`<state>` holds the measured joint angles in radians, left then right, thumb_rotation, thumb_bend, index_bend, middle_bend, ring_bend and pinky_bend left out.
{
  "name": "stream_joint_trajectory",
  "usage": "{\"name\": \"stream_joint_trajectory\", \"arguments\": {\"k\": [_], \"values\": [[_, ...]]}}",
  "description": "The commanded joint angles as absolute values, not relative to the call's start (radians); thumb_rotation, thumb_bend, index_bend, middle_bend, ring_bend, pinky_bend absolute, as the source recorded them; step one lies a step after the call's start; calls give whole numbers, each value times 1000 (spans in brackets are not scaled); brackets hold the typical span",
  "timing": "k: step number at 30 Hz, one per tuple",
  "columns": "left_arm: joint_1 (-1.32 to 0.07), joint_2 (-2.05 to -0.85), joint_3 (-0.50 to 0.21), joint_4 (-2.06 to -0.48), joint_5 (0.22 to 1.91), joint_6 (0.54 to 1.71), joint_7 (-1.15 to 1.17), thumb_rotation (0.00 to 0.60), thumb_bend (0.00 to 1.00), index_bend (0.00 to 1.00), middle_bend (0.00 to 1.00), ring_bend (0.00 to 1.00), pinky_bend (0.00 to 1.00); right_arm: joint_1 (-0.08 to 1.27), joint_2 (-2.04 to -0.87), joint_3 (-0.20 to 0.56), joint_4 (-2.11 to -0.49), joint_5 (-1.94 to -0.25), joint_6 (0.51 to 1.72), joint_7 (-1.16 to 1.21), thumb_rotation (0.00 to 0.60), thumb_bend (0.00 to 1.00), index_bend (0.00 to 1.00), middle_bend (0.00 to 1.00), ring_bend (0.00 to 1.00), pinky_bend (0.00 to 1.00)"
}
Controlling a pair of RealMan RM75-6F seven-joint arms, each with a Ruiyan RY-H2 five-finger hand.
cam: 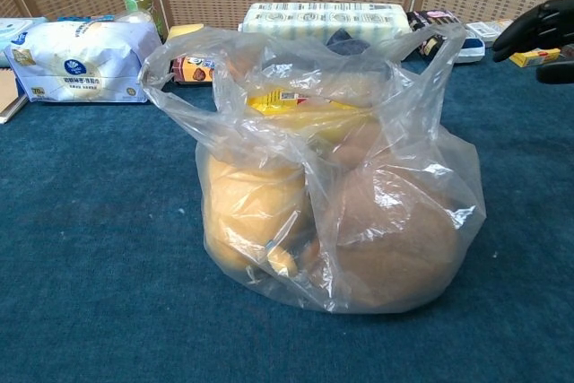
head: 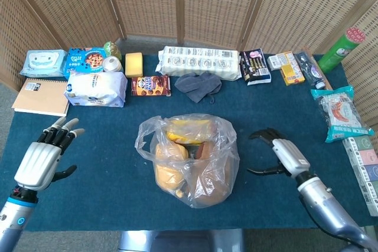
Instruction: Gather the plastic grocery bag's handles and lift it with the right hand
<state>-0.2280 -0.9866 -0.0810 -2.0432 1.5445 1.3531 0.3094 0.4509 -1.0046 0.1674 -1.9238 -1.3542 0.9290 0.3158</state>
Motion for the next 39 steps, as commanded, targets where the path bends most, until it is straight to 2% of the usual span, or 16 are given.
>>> {"name": "stream_joint_trajectory", "arguments": {"k": [1,12,18,23,28,35,39], "values": [[-234,-984,-84,-2047,1541,1348,311,600,64,189,106,36,171,493,-1036,183,-1907,-1306,882,290,323,58,233,216,123,4],[-256,-996,-89,-2007,1502,1323,268,600,63,189,106,36,171,577,-1082,217,-1915,-1231,801,308,323,57,233,228,128,7],[-262,-1005,-87,-1976,1490,1316,238,600,63,189,106,36,171,608,-1072,255,-1946,-1203,732,443,322,57,232,241,137,9],[-265,-1012,-87,-1955,1481,1314,217,600,63,189,106,36,171,618,-1062,315,-1951,-1207,682,646,326,57,240,266,154,12],[-270,-1027,-80,-1934,1470,1301,204,600,63,189,106,36,171,599,-1065,401,-1965,-1256,654,979,322,57,255,289,177,33],[-281,-1060,-64,-1901,1454,1268,181,600,62,189,106,36,171,550,-1079,451,-1946,-1414,679,1513,323,57,258,315,222,111],[-284,-1074,-60,-1883,1438,1257,174,600,63,189,106,36,172,548,-1065,449,-1913,-1502,714,1758,321,57,262,335,256,165]]}}
